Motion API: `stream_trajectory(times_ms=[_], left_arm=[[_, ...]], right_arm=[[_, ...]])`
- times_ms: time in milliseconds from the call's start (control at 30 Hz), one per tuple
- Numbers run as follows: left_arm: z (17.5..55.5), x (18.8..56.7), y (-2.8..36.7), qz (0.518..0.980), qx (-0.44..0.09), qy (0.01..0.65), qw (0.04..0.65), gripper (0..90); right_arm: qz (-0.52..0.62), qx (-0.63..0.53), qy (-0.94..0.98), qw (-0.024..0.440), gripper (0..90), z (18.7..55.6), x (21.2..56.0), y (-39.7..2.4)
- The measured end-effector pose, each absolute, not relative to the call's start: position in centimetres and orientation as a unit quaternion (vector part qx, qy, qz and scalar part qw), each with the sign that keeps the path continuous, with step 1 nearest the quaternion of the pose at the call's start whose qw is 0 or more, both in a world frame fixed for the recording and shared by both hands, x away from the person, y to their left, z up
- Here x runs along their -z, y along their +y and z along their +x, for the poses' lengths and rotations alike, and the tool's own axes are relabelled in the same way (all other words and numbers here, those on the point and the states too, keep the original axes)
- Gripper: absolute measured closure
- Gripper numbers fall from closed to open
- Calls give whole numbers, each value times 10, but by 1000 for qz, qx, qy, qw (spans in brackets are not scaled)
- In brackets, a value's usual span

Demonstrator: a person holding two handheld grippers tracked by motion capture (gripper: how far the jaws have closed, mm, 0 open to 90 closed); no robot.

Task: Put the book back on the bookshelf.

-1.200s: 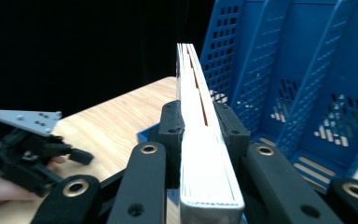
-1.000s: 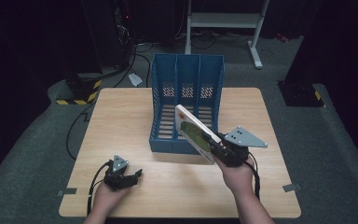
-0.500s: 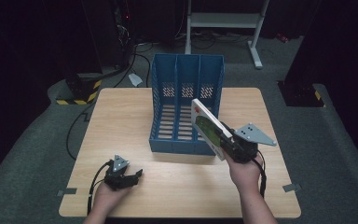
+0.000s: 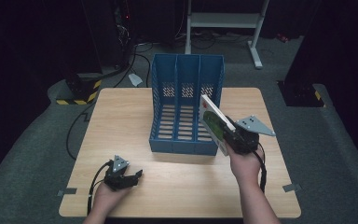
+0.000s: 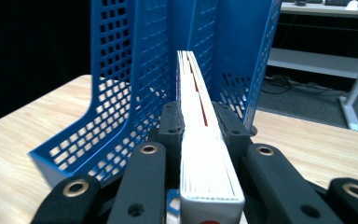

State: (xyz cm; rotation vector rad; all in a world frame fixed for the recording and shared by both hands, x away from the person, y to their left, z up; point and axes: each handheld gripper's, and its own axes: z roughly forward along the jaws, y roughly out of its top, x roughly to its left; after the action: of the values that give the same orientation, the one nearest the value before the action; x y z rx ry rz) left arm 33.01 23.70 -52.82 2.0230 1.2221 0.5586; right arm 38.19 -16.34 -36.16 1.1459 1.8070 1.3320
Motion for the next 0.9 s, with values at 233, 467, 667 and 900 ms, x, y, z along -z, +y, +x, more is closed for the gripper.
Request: stream_trajectory(times_ms=[233, 467, 667, 900], left_arm=[[330, 528, 237, 781, -216, 470, 349, 279], [330, 528, 237, 781, -216, 471, 350, 279], [330, 528, 237, 781, -215, 471, 350, 279], [330, 528, 237, 781, -215, 471, 350, 279]], right_arm=[[455, -489, 676, 312, 758, 405, 363, -153], [485, -476, 663, 313, 757, 424, 366, -145], [492, -462, 664, 322, 758, 436, 369, -136], [501, -442, 664, 335, 757, 454, 379, -125]])
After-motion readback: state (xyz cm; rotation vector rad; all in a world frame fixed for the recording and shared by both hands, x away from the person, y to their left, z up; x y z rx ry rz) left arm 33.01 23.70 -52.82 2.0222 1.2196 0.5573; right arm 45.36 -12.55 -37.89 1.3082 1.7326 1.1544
